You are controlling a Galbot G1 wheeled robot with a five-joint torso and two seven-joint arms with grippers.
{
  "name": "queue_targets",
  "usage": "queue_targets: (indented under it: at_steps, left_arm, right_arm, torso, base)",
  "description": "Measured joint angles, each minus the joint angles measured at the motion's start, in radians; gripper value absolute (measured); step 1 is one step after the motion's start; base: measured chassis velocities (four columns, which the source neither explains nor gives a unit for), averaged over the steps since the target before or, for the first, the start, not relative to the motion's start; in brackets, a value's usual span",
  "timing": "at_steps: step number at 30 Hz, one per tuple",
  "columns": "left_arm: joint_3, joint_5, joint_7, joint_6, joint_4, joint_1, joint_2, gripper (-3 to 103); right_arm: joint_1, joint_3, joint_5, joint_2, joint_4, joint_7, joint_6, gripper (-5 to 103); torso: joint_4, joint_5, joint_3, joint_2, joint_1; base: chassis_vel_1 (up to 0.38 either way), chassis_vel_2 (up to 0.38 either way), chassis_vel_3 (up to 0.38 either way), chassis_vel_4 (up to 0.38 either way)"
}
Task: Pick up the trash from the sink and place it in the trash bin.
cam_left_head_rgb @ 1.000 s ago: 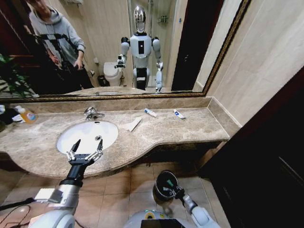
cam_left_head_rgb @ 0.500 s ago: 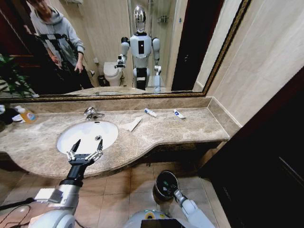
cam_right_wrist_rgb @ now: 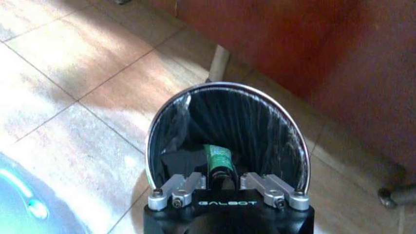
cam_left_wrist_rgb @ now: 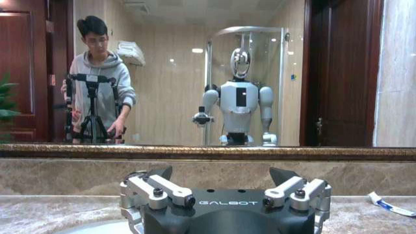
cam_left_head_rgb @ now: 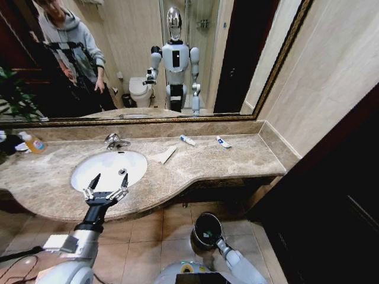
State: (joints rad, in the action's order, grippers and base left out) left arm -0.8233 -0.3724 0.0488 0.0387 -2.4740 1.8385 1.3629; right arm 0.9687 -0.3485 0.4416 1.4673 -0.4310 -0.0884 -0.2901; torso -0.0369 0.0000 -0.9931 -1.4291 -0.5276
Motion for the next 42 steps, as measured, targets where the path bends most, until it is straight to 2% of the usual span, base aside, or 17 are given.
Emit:
queue_targets:
  at_steps: [8, 10, 12, 15, 16, 19, 21, 22, 24, 27, 30, 40, 42]
  left_arm:
    - [0.000, 0.000, 0.000, 0.000, 0.000, 0.000, 0.000, 100]
    - [0.000, 0.000, 0.000, 0.000, 0.000, 0.000, 0.000, 100]
    - [0.000, 0.000, 0.000, 0.000, 0.000, 0.000, 0.000, 100]
    - [0.000, 0.000, 0.000, 0.000, 0.000, 0.000, 0.000, 100]
    - [0.000, 0.000, 0.000, 0.000, 0.000, 0.000, 0.000, 100]
    - [0.000, 0.000, 0.000, 0.000, 0.000, 0.000, 0.000, 100]
    - [0.000, 0.000, 0.000, 0.000, 0.000, 0.000, 0.000, 100]
    - [0.000, 0.000, 0.000, 0.000, 0.000, 0.000, 0.000, 100]
    - [0.000, 0.000, 0.000, 0.000, 0.000, 0.000, 0.000, 100]
    - [0.000, 0.000, 0.000, 0.000, 0.000, 0.000, 0.000, 100]
    - [0.000, 0.000, 0.000, 0.000, 0.000, 0.000, 0.000, 100]
    - [0.000, 0.000, 0.000, 0.000, 0.000, 0.000, 0.000, 100]
    - [0.000, 0.000, 0.000, 0.000, 0.000, 0.000, 0.000, 100]
  right_arm:
    - [0.002, 0.004, -0.014, 0.001, -0.013, 0.001, 0.002, 19]
    - [0.005, 0.007, -0.027, 0.002, -0.021, -0.001, 0.002, 33]
    - [0.006, 0.007, -0.028, 0.002, -0.024, -0.002, 0.002, 33]
    - [0.012, 0.007, -0.029, 0.003, -0.034, -0.005, 0.002, 50]
    - [0.012, 0.007, -0.029, 0.003, -0.034, -0.005, 0.002, 50]
    - [0.018, 0.007, -0.029, 0.003, -0.043, -0.007, 0.002, 66]
    - [0.019, 0.007, -0.029, 0.002, -0.044, -0.008, 0.002, 66]
    - [0.021, 0.007, -0.029, 0.002, -0.047, -0.008, 0.002, 77]
    - [0.022, 0.007, -0.029, 0.001, -0.048, -0.008, 0.002, 77]
    - [0.027, 0.007, -0.029, 0.000, -0.055, -0.009, 0.002, 93]
    - [0.031, 0.007, -0.029, -0.001, -0.061, -0.009, 0.002, 99]
    - [0.041, 0.007, -0.036, -0.007, -0.077, -0.017, -0.001, 100]
    - [0.064, 0.015, -0.068, -0.016, -0.132, -0.008, -0.006, 100]
  torso:
    - [0.0001, -0.0002, 0.000, 0.000, 0.000]
    - [0.0001, -0.0001, 0.000, 0.000, 0.000]
    - [0.0001, -0.0001, 0.000, 0.000, 0.000]
    - [0.0001, -0.0001, 0.000, 0.000, 0.000]
    - [0.0001, -0.0001, 0.000, 0.000, 0.000]
    - [0.0001, -0.0001, 0.000, 0.000, 0.000]
    - [0.0001, -0.0001, 0.000, 0.000, 0.000]
    - [0.0001, -0.0001, 0.000, 0.000, 0.000]
    - [0.0001, -0.0001, 0.000, 0.000, 0.000]
    - [0.0001, -0.0001, 0.000, 0.000, 0.000]
    - [0.0001, -0.0001, 0.000, 0.000, 0.000]
    - [0.0001, -0.0001, 0.000, 0.000, 0.000]
    - [0.0000, 0.0002, 0.000, 0.000, 0.000]
  base:
    - [0.000, 0.000, 0.000, 0.000]
    - [0.000, 0.000, 0.000, 0.000]
    - [0.000, 0.000, 0.000, 0.000]
    - [0.000, 0.000, 0.000, 0.000]
    - [0.000, 0.000, 0.000, 0.000]
    - [0.000, 0.000, 0.000, 0.000]
    - [0.000, 0.000, 0.000, 0.000]
    - [0.000, 0.000, 0.000, 0.000]
    - [0.000, 0.000, 0.000, 0.000]
    - [0.000, 0.000, 0.000, 0.000]
    - [0.000, 0.000, 0.000, 0.000]
    - [0.000, 0.000, 0.000, 0.000]
    - [0.000, 0.000, 0.000, 0.000]
